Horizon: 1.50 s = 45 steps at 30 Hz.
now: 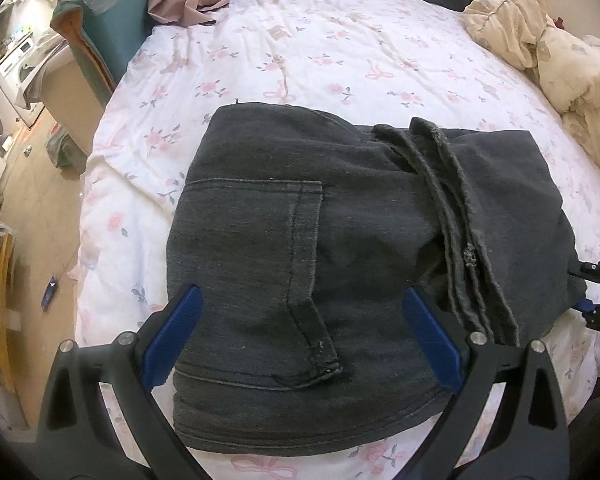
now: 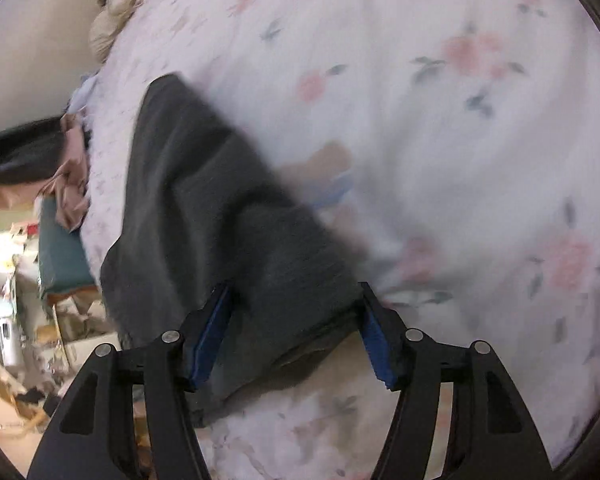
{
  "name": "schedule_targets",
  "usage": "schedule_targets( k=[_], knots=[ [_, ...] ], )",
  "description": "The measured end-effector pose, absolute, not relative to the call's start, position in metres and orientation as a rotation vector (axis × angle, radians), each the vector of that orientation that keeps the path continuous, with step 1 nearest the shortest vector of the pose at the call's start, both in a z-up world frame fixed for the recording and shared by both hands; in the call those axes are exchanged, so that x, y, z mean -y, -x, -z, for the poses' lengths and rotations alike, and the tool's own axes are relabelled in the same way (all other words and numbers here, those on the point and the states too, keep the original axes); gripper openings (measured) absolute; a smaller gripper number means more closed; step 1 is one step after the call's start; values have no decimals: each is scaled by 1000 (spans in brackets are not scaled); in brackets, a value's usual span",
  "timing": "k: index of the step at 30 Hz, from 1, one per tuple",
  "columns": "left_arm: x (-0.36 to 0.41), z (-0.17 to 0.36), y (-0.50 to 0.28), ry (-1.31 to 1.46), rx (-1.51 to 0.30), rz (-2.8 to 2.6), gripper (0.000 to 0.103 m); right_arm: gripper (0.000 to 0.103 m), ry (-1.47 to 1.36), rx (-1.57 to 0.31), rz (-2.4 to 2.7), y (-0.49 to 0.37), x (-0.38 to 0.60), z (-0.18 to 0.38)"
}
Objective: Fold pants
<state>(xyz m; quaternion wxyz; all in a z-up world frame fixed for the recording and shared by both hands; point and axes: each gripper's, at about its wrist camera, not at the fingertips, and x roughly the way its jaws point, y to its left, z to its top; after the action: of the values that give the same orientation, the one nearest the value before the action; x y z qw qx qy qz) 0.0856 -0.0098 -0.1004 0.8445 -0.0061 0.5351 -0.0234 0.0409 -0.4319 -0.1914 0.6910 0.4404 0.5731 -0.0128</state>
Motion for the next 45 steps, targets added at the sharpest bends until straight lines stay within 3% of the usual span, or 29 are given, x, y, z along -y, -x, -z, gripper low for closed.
schedule_targets(
  k=[7,12,14,21,27,35,39,41,43,44,45],
  knots=[
    [13,95,-82,17,-1119,62,99,63,-968,-1270,59,-43,422,205],
    [7,95,-78,9,-1128,59,99,22,-835,-1169,47,-37,404,182],
    [1,94,-76,10,-1132,55,99,17,-799,-1123,5,-40,396,169],
    [-11,88,-68,111,-1220,85,99,14,-636,-928,-141,-35,354,103],
    [-4,51,-84,145,-1188,97,99,13,-562,-832,-388,-33,307,62],
    [44,-7,-164,180,-1173,223,99,13,-462,-847,-555,-25,267,54],
    [83,7,-208,231,-1235,301,98,13,-434,-859,-579,-29,252,57],
    [100,20,-225,216,-1295,292,91,13,-406,-858,-587,-24,250,57],
    [114,32,-234,194,-1325,283,90,13,-397,-860,-596,-21,248,58],
    [119,37,-238,156,-1336,269,82,13,-395,-859,-600,-21,248,57],
    [122,40,-241,146,-1342,277,62,13,-388,-860,-606,-21,246,57]
  ],
)
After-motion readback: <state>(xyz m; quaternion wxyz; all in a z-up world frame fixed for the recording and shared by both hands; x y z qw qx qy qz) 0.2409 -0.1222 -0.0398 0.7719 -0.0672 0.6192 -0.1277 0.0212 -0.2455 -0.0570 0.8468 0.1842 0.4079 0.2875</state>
